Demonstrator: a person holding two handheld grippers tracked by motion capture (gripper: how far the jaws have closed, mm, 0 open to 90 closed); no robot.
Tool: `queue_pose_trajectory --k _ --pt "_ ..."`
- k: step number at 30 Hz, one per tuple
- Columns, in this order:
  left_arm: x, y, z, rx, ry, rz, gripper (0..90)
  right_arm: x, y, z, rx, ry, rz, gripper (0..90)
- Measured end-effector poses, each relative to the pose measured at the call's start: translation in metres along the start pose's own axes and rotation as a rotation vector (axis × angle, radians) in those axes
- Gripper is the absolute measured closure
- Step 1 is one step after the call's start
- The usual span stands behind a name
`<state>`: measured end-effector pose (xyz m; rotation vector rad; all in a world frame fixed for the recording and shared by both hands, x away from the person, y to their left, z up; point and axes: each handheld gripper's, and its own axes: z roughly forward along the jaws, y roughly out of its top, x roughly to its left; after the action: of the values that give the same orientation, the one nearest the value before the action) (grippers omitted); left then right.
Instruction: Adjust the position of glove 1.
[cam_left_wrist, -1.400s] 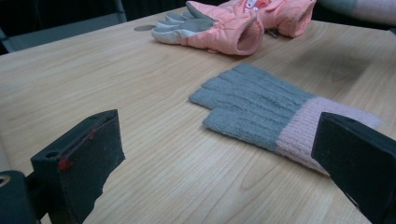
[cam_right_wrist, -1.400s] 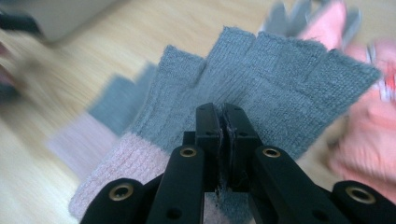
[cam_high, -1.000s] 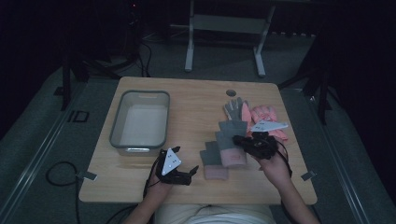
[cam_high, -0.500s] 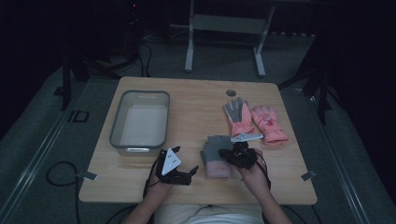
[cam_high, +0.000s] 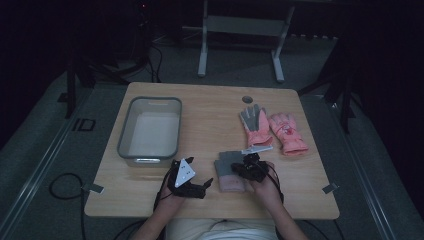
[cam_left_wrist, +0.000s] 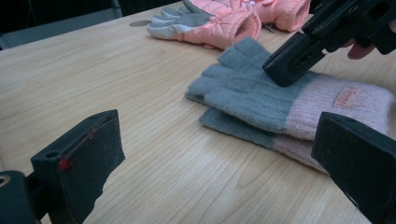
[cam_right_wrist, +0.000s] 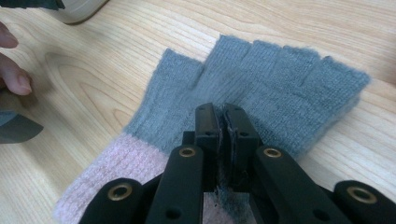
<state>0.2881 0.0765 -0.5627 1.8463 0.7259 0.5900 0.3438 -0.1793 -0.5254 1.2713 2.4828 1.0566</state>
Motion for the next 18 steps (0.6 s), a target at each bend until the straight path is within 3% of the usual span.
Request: queue_pose_trajectory --k 13,16,17,18 --pt "0.004 0.000 0.000 0.012 0.026 -0.064 1.7 0.000 -0.009 0.010 -0.014 -0.015 0.021 83.0" --pt "0.004 0.002 0.004 0.151 0.127 -0.047 1.8 -0.002 -0.004 -0.004 -0.046 -0.012 0.025 77.1" --pt "0.003 0.003 0.004 0.186 0.137 -0.044 1.8 -0.004 -0.001 -0.010 -0.070 -0.019 0.015 76.3" --pt "0.002 0.004 0.003 0.188 0.128 -0.049 3.0 -0.007 0.003 -0.017 -0.084 -0.024 0.016 75.2"
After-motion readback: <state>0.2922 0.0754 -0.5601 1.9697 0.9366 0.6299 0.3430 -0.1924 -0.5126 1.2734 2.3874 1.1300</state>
